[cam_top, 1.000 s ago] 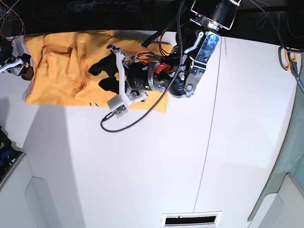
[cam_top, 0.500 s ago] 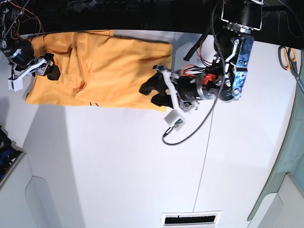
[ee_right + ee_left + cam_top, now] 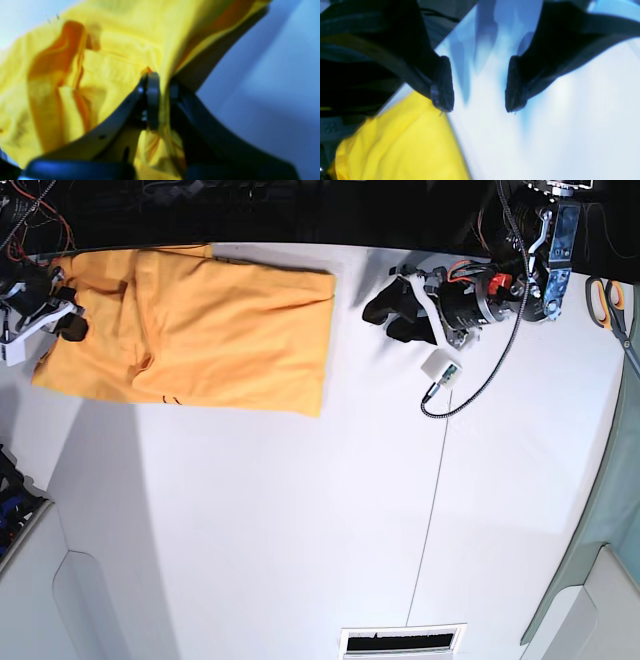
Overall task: Layout the t-shirt on the table in an organized manner, then fold the t-shirt properly
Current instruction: 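Fold the shirt bundle again with both grippers toward each other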
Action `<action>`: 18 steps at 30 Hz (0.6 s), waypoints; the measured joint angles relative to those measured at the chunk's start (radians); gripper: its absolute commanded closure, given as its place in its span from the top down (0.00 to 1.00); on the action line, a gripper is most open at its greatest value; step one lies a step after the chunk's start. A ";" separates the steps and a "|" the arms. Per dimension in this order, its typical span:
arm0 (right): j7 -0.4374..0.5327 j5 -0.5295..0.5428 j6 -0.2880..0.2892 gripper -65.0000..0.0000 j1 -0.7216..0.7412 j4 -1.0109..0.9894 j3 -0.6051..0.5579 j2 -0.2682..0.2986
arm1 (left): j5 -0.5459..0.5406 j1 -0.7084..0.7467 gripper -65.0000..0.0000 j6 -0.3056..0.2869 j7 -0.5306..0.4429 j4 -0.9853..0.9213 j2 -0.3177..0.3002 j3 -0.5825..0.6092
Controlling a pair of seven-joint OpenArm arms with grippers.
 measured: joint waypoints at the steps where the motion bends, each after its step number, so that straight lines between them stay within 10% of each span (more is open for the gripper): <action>1: -0.016 0.001 0.000 0.00 0.010 0.002 0.021 0.000 | -0.002 0.009 0.56 0.000 -0.008 0.000 0.000 0.021; 18: -0.197 0.114 0.016 0.00 0.026 0.396 -0.038 0.017 | 0.047 -0.114 0.56 -0.060 -0.119 -0.305 0.199 0.146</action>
